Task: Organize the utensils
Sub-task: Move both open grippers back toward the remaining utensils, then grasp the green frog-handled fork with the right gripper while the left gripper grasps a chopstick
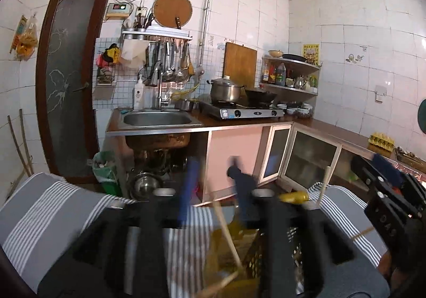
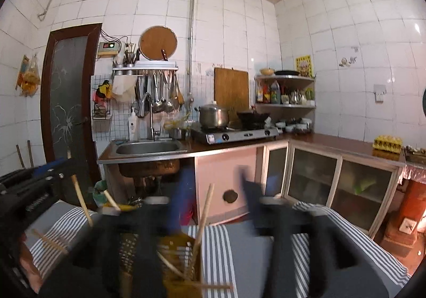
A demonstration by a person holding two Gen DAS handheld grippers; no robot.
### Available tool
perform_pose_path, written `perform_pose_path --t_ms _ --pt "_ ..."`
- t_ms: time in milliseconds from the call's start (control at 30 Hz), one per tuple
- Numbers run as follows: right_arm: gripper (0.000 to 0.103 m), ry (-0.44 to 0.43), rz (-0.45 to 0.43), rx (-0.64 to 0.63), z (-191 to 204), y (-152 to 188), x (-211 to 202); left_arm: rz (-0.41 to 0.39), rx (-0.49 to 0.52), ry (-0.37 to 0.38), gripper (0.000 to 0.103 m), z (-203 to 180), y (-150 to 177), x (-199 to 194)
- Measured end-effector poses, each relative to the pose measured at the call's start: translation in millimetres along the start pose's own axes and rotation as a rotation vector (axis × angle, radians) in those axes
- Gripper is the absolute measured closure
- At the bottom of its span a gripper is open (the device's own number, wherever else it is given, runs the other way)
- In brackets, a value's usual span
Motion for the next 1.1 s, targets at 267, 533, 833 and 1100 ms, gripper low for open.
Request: perform_pose_path --t_ms 267,533,833,1100 --pt "0.040 0.030 0.137 0.029 -24.8 21.7 -56.9 -0.005 0.036 -0.027 0.005 17.1 11.6 -74.0" --pt "0.032 0.039 0.269 0.024 -21.6 69.3 -99.7 0.154 0.054 -0.018 0.005 17.8 69.5 -93.3" --pt "0.029 0.057 0.424 0.091 -24.5 149.1 -108.5 0.326 0.040 -0.021 0.005 30.3 149.8 -79.2" --pt "0.029 0.049 0.575 0.073 -19.3 200.4 -96.5 0.480 0.100 -0.005 0.005 31.6 198.3 -57.2"
Point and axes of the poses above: each gripper's, at about its wrist camera, not at the fingertips, and x roughly the way its jaws point, z to its left, y to its underside, the point moved 7 cm from there along x, roughly the way its jaws point, and after that the axes turned 2 degrees about -x, right-handed, at the moved point
